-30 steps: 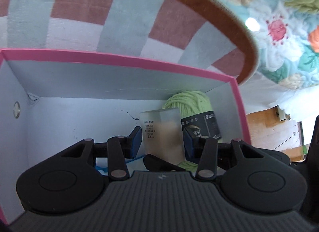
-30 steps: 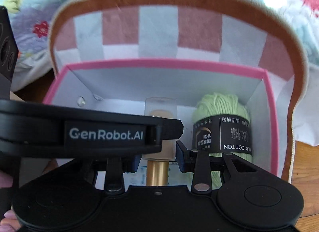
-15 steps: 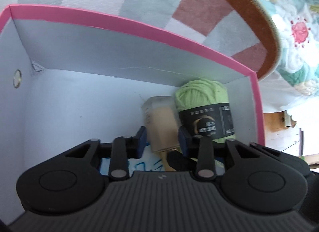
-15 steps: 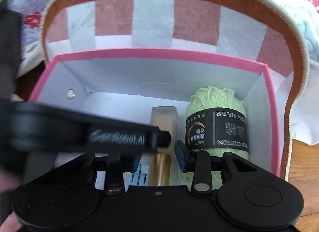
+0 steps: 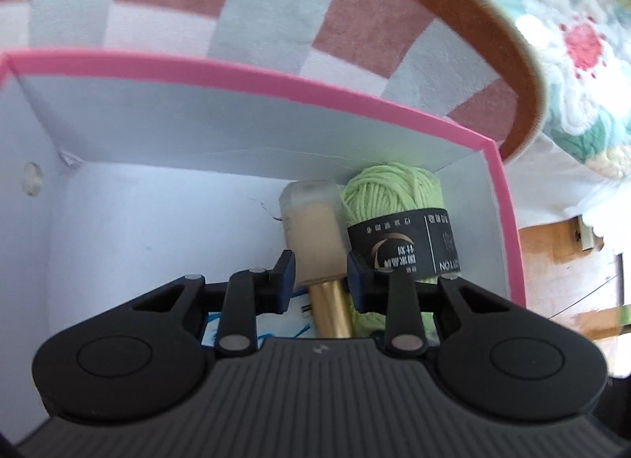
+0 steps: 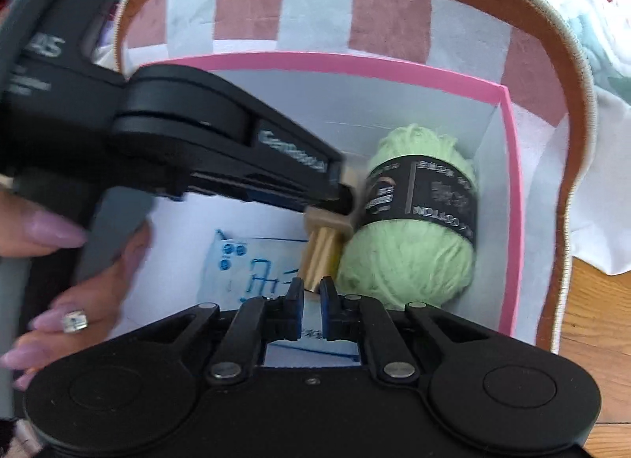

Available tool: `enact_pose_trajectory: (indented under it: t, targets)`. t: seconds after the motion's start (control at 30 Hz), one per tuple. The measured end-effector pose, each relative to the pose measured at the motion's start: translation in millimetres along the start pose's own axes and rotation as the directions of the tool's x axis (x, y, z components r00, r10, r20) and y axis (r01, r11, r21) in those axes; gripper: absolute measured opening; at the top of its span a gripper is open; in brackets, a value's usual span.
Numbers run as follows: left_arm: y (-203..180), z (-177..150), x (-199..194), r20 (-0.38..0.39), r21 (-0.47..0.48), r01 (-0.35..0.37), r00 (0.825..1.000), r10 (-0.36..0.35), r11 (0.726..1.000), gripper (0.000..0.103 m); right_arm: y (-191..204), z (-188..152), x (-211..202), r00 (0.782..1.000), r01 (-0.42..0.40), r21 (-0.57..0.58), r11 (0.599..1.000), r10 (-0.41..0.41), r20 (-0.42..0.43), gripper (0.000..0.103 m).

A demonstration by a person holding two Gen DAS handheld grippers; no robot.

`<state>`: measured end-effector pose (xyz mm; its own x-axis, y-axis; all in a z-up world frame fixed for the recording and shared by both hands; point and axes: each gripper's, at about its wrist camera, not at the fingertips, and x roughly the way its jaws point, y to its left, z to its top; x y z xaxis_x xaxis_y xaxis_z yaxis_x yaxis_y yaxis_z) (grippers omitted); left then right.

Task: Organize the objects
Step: 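Open the right gripper and withdraw it from the pink box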

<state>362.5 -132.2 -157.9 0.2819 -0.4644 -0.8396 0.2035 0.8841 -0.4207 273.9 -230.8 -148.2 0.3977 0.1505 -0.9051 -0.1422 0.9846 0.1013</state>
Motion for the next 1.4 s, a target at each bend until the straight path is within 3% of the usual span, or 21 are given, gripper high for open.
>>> enact_pose_trajectory:
  t: [0.07, 0.13, 0.27, 0.4, 0.5, 0.6, 0.87, 1.03, 1.17, 1.27, 1.4]
  targets:
    - [-8, -7, -17, 0.019, 0.069, -0.049, 0.999, 0.048, 0.996, 0.028, -3, -4, -6, 0.999, -0.031, 0.018, 0.999, 0.031, 0.024, 0.010]
    - [-8, -16, -37, 0.052, 0.099, -0.045, 0.998, 0.040, 0.994, 0.042, -9, -10, -21, 0.995, -0.089, 0.076, 0.993, 0.085, 0.056, 0.011]
    - [-5, -32, -77, 0.062, 0.109, -0.034, 0.998, 0.027, 0.994, 0.046, -5, -23, -62, 0.989, -0.105, 0.074, 0.992, 0.096, 0.116, 0.017]
    - [-9, -44, -111, 0.059, 0.149, -0.058, 0.997, 0.050, 0.987, 0.055, 1, -27, -108, 0.986, -0.142, 0.055, 0.988, 0.136, 0.101, 0.020]
    - [-11, -62, -154, 0.031, 0.189, -0.069, 0.997, 0.065, 0.980, 0.061, 15, -33, -147, 0.986, -0.102, -0.022, 0.995, 0.104, 0.133, 0.030]
    - [-3, -73, -180, -0.064, 0.162, -0.058, 0.996, 0.069, 0.985, 0.062, 32, -39, -178, 0.982, -0.045, -0.090, 0.995, 0.061, 0.179, 0.031]
    - [15, -115, -253, 0.019, 0.174, -0.033, 0.999, 0.030, 0.984, 0.066, 77, -63, -236, 0.977, -0.061, -0.214, 0.975, 0.102, 0.187, 0.041]
    - [25, -143, -275, 0.062, 0.187, -0.045, 0.998, 0.034, 0.981, 0.076, 106, -80, -254, 0.974, -0.129, -0.250, 0.960, 0.170, 0.151, 0.047]
    - [38, -164, -278, 0.068, 0.161, -0.047, 0.997, 0.037, 0.986, 0.080, 128, -95, -249, 0.970, -0.174, -0.267, 0.948, 0.211, 0.119, 0.061]
    - [45, -179, -272, 0.074, 0.165, -0.056, 0.996, 0.044, 0.985, 0.084, 140, -106, -236, 0.978, -0.147, -0.257, 0.955, 0.180, 0.108, 0.063]
    - [53, -194, -260, 0.071, 0.192, -0.076, 0.995, 0.063, 0.979, 0.087, 145, -117, -217, 0.975, -0.187, -0.233, 0.954, 0.210, 0.078, 0.063]
